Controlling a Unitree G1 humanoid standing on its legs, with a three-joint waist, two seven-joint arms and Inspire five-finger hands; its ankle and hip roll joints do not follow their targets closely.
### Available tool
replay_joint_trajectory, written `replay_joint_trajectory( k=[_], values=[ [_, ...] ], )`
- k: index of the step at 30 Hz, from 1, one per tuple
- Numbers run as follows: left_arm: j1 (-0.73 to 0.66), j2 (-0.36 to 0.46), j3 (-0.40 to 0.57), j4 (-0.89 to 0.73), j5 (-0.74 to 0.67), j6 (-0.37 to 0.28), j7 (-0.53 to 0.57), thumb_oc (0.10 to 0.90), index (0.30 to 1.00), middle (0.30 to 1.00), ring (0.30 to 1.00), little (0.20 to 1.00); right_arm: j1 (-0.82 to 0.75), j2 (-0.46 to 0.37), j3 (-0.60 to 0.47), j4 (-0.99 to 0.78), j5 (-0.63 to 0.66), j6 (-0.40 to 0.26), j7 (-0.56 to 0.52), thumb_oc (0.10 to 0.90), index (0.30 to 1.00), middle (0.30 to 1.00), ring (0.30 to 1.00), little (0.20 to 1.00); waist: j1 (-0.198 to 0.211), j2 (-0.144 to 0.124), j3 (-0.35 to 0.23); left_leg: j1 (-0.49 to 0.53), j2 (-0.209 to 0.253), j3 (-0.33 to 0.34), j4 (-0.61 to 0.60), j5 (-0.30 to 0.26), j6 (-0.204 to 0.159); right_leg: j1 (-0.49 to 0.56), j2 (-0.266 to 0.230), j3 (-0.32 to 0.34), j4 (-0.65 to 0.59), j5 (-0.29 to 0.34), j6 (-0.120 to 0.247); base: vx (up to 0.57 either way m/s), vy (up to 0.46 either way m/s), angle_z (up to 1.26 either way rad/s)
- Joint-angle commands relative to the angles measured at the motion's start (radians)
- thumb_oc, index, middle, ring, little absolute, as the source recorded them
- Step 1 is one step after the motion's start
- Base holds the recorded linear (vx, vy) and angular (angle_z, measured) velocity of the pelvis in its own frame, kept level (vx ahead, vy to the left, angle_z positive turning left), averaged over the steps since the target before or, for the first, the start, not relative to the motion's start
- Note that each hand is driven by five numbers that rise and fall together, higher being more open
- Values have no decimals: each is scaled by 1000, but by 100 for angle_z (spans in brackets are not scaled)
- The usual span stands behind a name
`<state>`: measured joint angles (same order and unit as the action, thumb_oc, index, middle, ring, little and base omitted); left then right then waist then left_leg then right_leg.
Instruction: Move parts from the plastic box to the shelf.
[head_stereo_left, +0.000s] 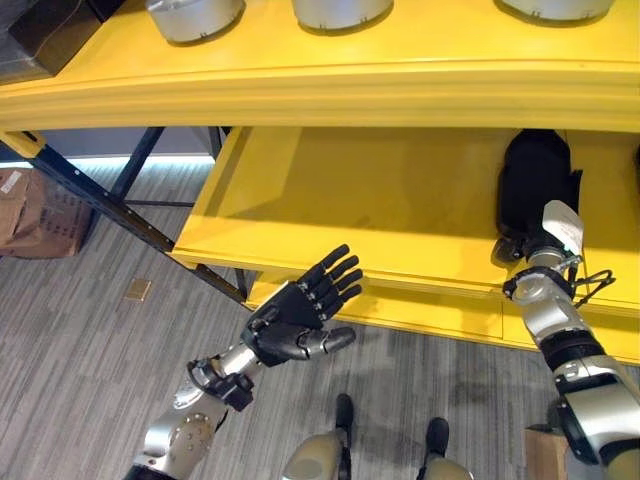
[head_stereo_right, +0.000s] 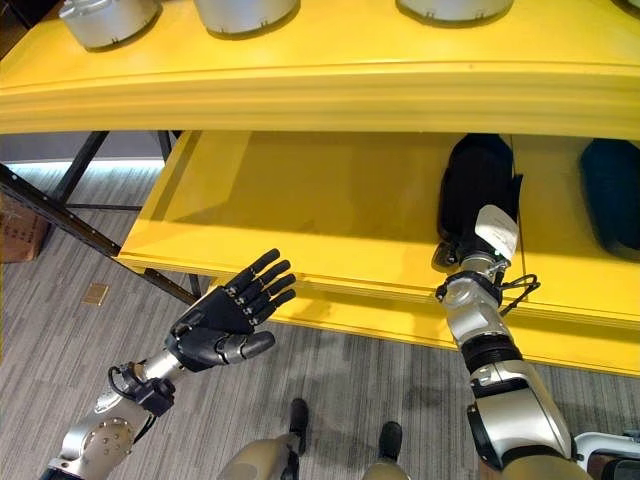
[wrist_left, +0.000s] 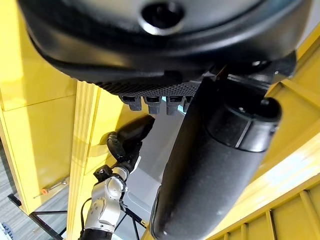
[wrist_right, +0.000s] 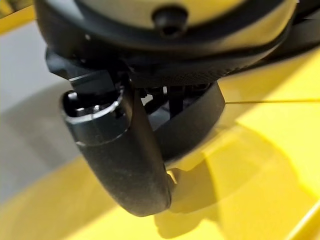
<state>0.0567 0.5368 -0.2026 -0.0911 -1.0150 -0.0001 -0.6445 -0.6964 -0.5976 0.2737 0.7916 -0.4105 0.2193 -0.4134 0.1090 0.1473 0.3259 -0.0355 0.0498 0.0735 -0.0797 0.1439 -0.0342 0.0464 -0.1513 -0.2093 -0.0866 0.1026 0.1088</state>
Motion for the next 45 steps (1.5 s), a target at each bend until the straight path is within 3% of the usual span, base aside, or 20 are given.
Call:
replay_joint_trajectory(
  k=[1, 10, 18, 24, 26, 30, 31, 33, 38, 45],
  values=[
    [-59, 12, 22, -126, -73, -79, -69, 900, 1000, 1000, 1000, 1000, -95, -87, 112, -26, -184, -69, 18, 900, 1000, 1000, 1000, 1000, 14, -32, -24, 5, -2, 4, 65, -114, -14, -77, -10, 21, 118, -73, -23, 0, 0, 0],
    [-63, 47, 26, -110, -87, -86, -108, 900, 1000, 1000, 1000, 1000, -93, -159, 280, -18, -395, -117, 65, 900, 1000, 1000, 1000, 1000, 26, -51, -18, -10, 3, 3, 68, -111, -14, -86, -8, 13, 113, -68, -15, -23, -41, 3],
    [-77, 61, 32, -109, -83, -89, -115, 900, 1000, 1000, 1000, 1000, -94, -180, 331, -14, -392, -117, 72, 900, 1000, 1000, 1000, 1000, 31, -62, -6, -22, 7, 0, 69, -108, -13, -94, -3, 10, 111, -67, -13, -19, -22, 3],
    [-87, 57, 44, -112, -77, -79, -120, 900, 1000, 1000, 1000, 1000, -82, -158, 308, 12, -312, -55, 66, 900, 1000, 1000, 1000, 1000, 32, -65, -1, -25, 9, -2, 66, -106, -13, -94, 0, 9, 106, -65, -15, 0, 0, 0],
    [-89, 49, 46, -114, -72, -75, -120, 900, 1000, 1000, 1000, 1000, -71, -143, 288, 30, -298, 0, 29, 900, 1000, 1000, 1000, 1000, 31, -63, -1, -24, 10, -1, 66, -107, -13, -93, 1, 10, 105, -65, -15, 0, 0, 0],
    [-91, 40, 44, -112, -63, -75, -118, 900, 1000, 1000, 1000, 1000, -57, -125, 254, 44, -325, 38, -73, 900, 1000, 1000, 1000, 1000, 27, -60, -2, -19, 11, 1, 63, -106, -12, -91, 2, 13, 103, -63, -16, 0, 0, 0],
    [-91, 44, 39, -114, -72, -80, -111, 900, 1000, 1000, 1000, 1000, -53, -123, 235, 46, -350, 42, -162, 900, 1000, 1000, 1000, 1000, 25, -56, -4, -18, 10, 1, 62, -106, -12, -89, 2, 14, 102, -62, -15, 11, 31, 0],
    [-91, 47, 30, -116, -80, -89, -104, 900, 1000, 1000, 1000, 1000, -51, -123, 212, 39, -363, 32, -253, 900, 1000, 1000, 1000, 1000, 22, -52, -6, -17, 8, 1, 62, -107, -10, -89, 1, 15, 101, -62, -15, 10, 38, 0],
    [-87, 57, 20, -124, -99, -98, -85, 900, 1000, 1000, 1000, 1000, -30, -142, 151, -37, -421, -64, -428, 900, 1000, 1000, 1000, 1000, 12, -43, -13, -15, 4, 4, 63, -112, -9, -90, 0, 18, 102, -64, -12, 9, 28, -1],
    [-71, 73, 26, -143, -127, -108, -57, 900, 1000, 1000, 1000, 1000, 45, -140, 86, -133, -333, -86, -349, 900, 1000, 1000, 1000, 1000, -10, -40, -22, -7, -1, 11, 63, -121, -9, -86, -3, 31, 99, -68, -10, 15, 32, -2]
  ],
)
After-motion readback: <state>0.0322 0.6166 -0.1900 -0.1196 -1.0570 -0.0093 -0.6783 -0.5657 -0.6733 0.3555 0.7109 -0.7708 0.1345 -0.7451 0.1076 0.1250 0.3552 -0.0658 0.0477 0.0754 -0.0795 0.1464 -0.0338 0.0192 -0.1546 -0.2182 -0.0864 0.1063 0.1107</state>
